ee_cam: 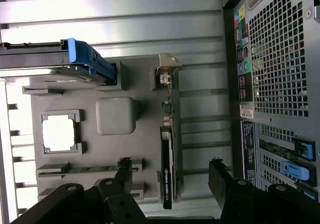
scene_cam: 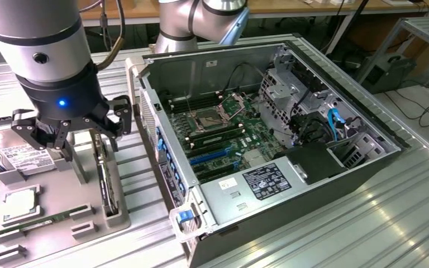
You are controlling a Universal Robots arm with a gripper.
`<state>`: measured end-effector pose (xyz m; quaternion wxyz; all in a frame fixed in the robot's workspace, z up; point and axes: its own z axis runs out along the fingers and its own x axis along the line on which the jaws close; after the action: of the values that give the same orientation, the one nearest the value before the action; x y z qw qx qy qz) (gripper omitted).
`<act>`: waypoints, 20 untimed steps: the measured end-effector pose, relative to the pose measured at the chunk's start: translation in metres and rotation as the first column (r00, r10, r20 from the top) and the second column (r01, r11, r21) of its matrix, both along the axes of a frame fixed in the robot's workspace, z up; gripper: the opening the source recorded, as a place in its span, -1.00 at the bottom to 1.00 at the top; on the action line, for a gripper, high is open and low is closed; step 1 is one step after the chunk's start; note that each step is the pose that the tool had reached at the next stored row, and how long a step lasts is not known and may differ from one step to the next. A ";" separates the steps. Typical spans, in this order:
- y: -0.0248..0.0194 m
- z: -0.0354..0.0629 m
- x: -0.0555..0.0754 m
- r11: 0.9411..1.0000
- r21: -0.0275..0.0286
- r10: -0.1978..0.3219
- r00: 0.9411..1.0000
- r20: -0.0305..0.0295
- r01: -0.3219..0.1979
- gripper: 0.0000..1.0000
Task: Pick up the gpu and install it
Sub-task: 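Pick up the gpu and move the gpu toward the slot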
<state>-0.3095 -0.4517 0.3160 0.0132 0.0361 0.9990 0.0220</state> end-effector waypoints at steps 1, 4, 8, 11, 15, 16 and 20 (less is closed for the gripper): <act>0.0000 -0.0018 0.000 1.000 0.000 0.000 1.000 0.000 0.000 0.45; 0.0000 -0.0072 0.000 1.000 0.000 0.000 1.000 -0.001 0.000 0.45; 0.0000 -0.0161 0.000 1.000 0.000 0.000 1.000 -0.002 0.000 0.45; 0.0000 -0.0217 0.000 1.000 0.000 0.000 1.000 -0.002 0.000 0.45; 0.0000 -0.0289 0.001 1.000 0.000 0.000 1.000 -0.006 0.000 0.45; -0.0001 -0.0309 0.001 1.000 0.000 0.000 1.000 -0.007 0.000 0.45; -0.0008 -0.0390 0.001 1.000 0.000 0.023 1.000 -0.008 -0.023 0.45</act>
<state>-0.3083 -0.4525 0.2770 0.0088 0.0249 0.9994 0.0219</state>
